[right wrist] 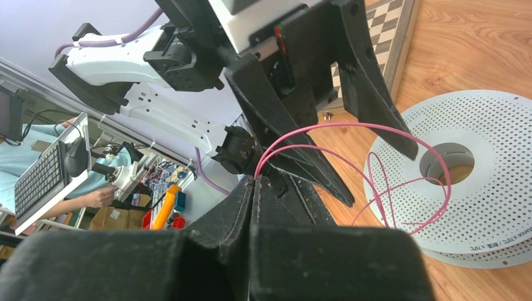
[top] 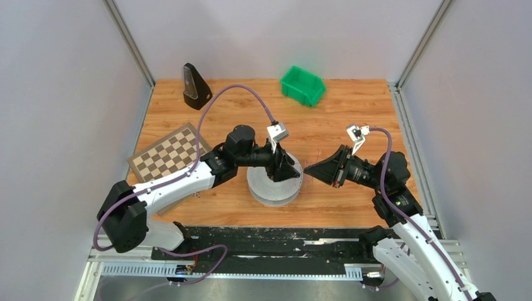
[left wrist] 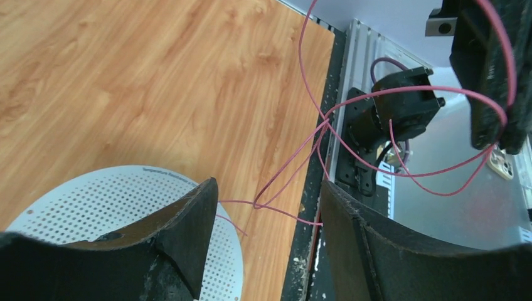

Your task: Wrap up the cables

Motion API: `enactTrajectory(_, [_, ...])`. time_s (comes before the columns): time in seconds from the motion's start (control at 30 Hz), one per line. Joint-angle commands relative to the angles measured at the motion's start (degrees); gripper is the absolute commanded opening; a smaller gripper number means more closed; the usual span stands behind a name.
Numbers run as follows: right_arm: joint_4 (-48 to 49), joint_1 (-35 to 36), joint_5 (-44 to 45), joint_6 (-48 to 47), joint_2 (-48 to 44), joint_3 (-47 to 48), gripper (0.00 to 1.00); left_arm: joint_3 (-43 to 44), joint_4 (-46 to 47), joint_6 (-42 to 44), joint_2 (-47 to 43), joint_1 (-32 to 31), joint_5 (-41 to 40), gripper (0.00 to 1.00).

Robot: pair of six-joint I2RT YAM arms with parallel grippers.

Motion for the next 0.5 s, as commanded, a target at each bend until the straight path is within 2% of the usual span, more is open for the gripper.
enactTrajectory(0.0, [3.00,0.26,-0.28,0.26,-0.68,0.07,0.00,3.46,2.94,1.40,2.30,-0.68,3.43,0.64])
enactTrajectory(0.03, [3.02,0.25,-0.17,0.35,-0.72,0.11,0.00,4.22,2.60,1.37,2.92,-0.71,3.06,0.60])
enactTrajectory(0.13, [3.05,0.27,-0.18,0.33,-0.67,0.12,0.00,4.91,1.92,1.19,2.95,-0.74,2.62,0.41])
enactTrajectory(0.17, [3.04,0.27,-0.20,0.41,-0.71,0.12,0.00,4.80,2.09,1.12,2.53,-0.74,2.22,0.37])
enactTrajectory(0.3, [2.52,0.25,1.02,-0.25,-1.65,-0.05,0.00,4.36,0.40,1.21,0.49,-0.74,-0.38,0.13])
enactTrajectory(0.37, [-0.79,0.27,5.27,-1.57,-3.32,0.21,0.00,3.87,-2.06,1.21,-1.30,-0.70,-4.01,0.02])
enactTrajectory(0.47, [-7.97,0.33,19.04,-3.74,-7.64,1.27,0.00,1.71,-4.82,0.20,-5.79,-0.64,-10.39,0.00])
